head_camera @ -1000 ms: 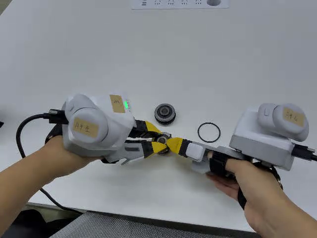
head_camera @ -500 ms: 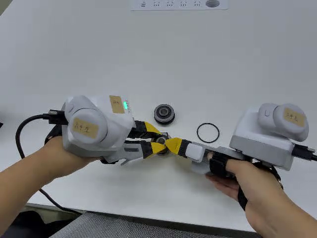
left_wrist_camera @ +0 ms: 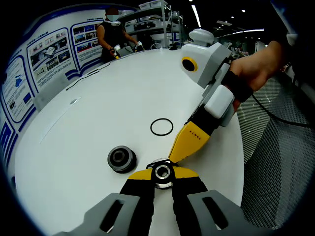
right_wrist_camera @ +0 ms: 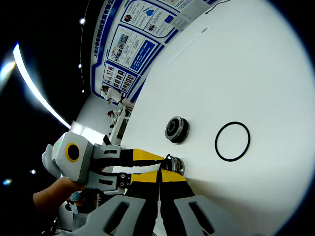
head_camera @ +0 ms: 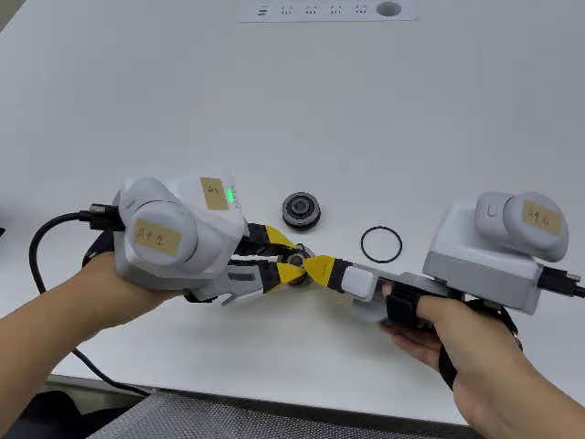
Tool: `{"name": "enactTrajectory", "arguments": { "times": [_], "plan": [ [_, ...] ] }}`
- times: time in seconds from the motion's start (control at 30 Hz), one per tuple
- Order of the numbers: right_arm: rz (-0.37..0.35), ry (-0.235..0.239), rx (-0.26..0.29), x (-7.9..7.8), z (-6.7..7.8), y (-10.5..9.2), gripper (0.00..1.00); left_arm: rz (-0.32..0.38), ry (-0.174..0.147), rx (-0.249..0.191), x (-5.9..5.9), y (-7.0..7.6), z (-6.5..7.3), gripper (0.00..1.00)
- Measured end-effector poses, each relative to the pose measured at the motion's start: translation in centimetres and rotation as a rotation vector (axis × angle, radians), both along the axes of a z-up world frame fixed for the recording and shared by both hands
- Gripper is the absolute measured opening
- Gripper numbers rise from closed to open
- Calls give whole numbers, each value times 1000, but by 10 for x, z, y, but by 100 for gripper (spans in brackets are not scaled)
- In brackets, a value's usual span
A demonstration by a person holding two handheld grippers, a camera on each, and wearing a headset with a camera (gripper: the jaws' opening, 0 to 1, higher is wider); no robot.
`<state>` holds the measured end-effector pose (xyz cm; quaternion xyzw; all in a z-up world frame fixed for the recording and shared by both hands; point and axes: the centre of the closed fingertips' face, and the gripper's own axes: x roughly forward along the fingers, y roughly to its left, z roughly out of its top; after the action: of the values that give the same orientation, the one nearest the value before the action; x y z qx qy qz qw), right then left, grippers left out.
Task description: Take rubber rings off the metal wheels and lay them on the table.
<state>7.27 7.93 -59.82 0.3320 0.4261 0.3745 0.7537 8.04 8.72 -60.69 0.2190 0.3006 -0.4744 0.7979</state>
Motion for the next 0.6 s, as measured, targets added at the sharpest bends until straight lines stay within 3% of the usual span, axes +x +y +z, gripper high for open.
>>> {"name": "enactTrajectory", "arguments": {
  "times": [0.6],
  "plan": [
    [7,-28,-7,-3,4,-2,0,-5,-10,-1,-2,-3,2,12]
  ]
}}
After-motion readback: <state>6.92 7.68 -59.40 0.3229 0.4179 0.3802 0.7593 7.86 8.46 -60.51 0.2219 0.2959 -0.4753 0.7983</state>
